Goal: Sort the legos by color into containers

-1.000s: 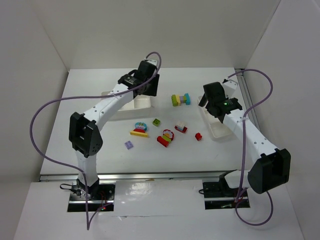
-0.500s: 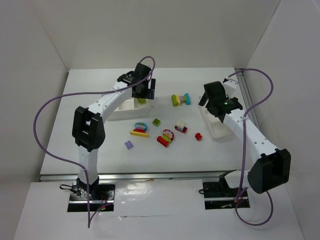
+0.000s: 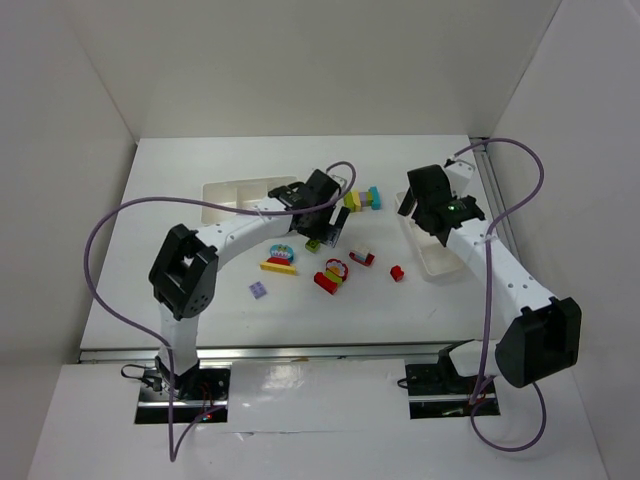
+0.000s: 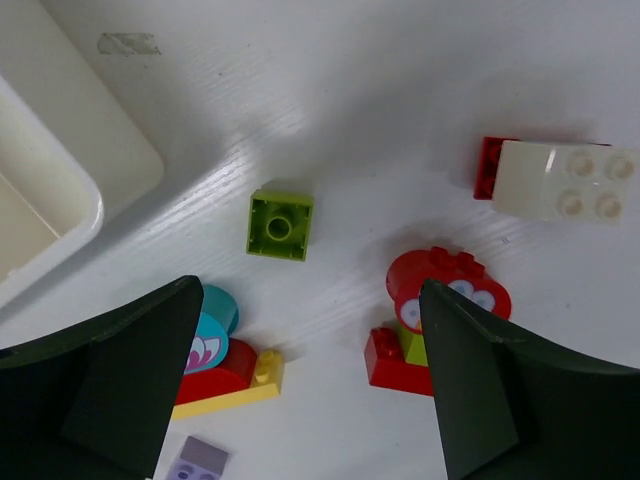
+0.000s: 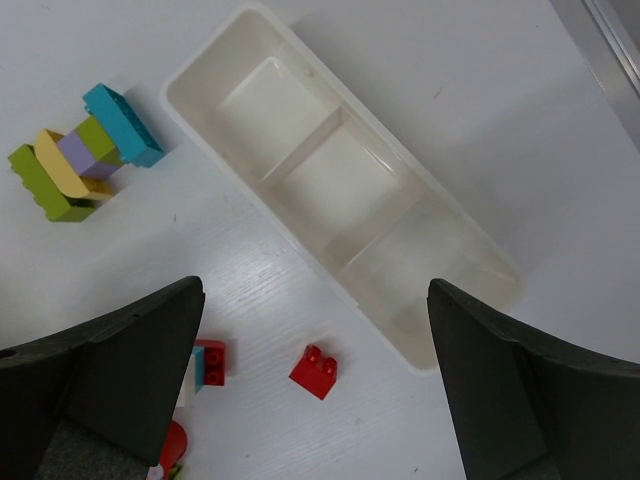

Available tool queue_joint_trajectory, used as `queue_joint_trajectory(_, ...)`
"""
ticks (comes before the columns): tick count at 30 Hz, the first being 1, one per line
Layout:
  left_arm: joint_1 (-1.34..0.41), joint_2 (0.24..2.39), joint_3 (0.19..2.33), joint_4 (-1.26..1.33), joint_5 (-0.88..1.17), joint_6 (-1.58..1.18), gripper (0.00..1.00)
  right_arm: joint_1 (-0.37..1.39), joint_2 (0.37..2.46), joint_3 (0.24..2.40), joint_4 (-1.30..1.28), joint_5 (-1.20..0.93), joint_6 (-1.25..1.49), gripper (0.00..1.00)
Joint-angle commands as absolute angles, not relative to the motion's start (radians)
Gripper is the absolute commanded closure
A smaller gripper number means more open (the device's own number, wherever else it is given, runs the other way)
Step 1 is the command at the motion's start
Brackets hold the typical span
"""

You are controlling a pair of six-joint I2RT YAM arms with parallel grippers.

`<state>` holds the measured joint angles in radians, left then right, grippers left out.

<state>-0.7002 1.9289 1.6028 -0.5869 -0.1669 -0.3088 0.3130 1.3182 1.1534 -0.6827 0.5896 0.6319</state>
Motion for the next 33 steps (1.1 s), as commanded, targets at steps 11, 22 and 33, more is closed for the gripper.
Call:
queue_joint_trajectory(11,-0.683,2.083,1.589,-0.502,-0.196,-0.259,0.19,0.305,1.269,1.074,-0.747,0.575,0.643,0.0)
queue_joint_trajectory(22,-0.683,2.112,1.621,-0.518,-0.189,-0.25,0.53,0.305,1.269,1.083,-0.727,0.575,0.643,0.0)
queue_joint_trajectory(33,-0.683,2.152,1.631,-0.538,-0.179,-0.25,0.26,0.305,1.278,1.092,-0.727,0.584,0.643,0.0)
